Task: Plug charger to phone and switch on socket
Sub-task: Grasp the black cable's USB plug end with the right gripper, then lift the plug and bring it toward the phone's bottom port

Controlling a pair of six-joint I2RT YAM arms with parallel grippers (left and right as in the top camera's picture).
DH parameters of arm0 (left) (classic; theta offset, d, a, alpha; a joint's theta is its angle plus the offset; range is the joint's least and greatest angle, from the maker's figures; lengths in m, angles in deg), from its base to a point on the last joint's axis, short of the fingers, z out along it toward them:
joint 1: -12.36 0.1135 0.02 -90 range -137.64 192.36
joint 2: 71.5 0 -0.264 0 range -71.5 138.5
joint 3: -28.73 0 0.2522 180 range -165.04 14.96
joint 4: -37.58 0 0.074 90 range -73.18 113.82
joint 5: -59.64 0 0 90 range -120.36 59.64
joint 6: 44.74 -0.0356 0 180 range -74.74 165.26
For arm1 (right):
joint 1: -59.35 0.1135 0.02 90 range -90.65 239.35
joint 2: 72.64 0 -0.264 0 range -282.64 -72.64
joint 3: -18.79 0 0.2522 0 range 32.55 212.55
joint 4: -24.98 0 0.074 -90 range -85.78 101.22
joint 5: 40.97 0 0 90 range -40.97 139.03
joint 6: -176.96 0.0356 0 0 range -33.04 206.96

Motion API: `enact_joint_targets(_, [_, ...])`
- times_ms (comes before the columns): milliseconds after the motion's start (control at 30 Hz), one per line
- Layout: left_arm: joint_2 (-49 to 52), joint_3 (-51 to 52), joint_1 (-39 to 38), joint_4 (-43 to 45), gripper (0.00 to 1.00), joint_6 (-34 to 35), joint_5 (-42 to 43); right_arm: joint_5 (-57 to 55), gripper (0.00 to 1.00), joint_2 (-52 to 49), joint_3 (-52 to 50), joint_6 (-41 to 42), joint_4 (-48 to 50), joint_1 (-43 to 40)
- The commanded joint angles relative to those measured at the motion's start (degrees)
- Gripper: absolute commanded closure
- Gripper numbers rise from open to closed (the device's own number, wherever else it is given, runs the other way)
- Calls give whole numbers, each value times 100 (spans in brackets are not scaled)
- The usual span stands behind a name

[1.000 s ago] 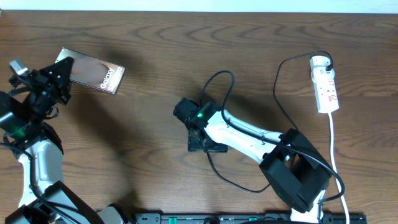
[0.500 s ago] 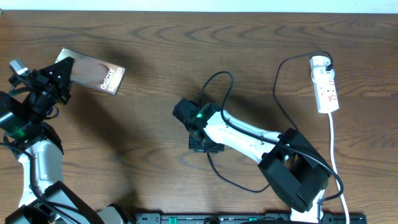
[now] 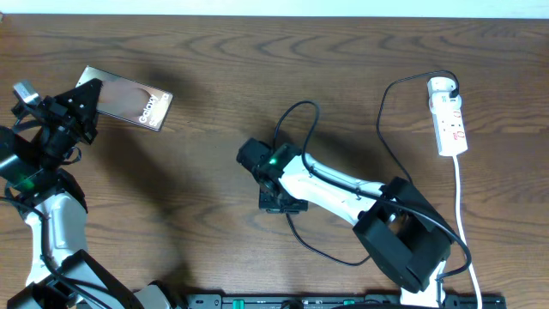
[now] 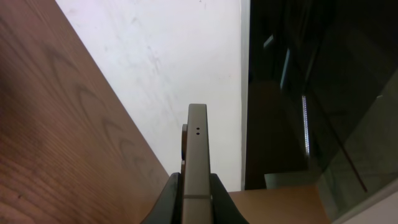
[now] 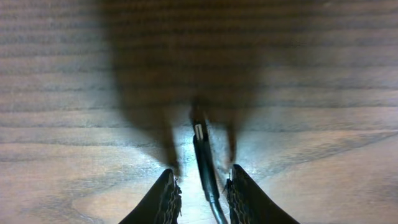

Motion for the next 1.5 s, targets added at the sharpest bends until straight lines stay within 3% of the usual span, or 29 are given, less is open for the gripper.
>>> enact_joint_targets(0, [-52, -111, 9, 63, 93, -11, 98, 4, 76, -96, -33, 26, -7, 33])
enact_joint_targets(67, [-52, -111, 9, 63, 93, -11, 98, 4, 77, -96, -33, 26, -7, 33])
enact_joint_targets(300, [-52, -111, 9, 66, 93, -11, 98, 4, 99, -96, -33, 28, -7, 24])
enact_joint_targets(567, [-52, -111, 9, 66, 93, -11, 70, 361, 99, -39, 269, -354, -28, -302])
enact_joint_targets(700, [-52, -111, 9, 66, 93, -17, 74, 1661, 99, 35, 1130, -1700, -7, -931])
enact_joint_targets(833, [-52, -111, 9, 63, 93, -216, 188, 4594, 99, 35, 2006, -3974, 258, -1593])
enact_joint_targets(967, [-52, -111, -2, 66, 93, -382, 476, 7759, 99, 35, 2238, -7066, 90, -1985])
enact_joint_targets(1033, [-52, -111, -2, 68, 93, -415, 726, 8028, 99, 33, 2133, -8736, -420, -2026])
enact_joint_targets(1067, [-52, -111, -7, 68, 93, -444, 835, 7965, 99, 33, 2096, -9066, -546, -1998])
enact_joint_targets(1133, [-52, -111, -37, 70, 93, -564, 1091, 7707, 99, 22, 1943, -9495, -632, -1886])
enact_joint_targets(1300, [-52, -111, -293, 72, 93, -992, 1740, 7370, 99, 17, 1381, -9637, -188, -1572])
enact_joint_targets(1467, [-52, -111, -710, 76, 93, -1128, 2006, 7410, 99, 17, 938, -8898, 629, -1414])
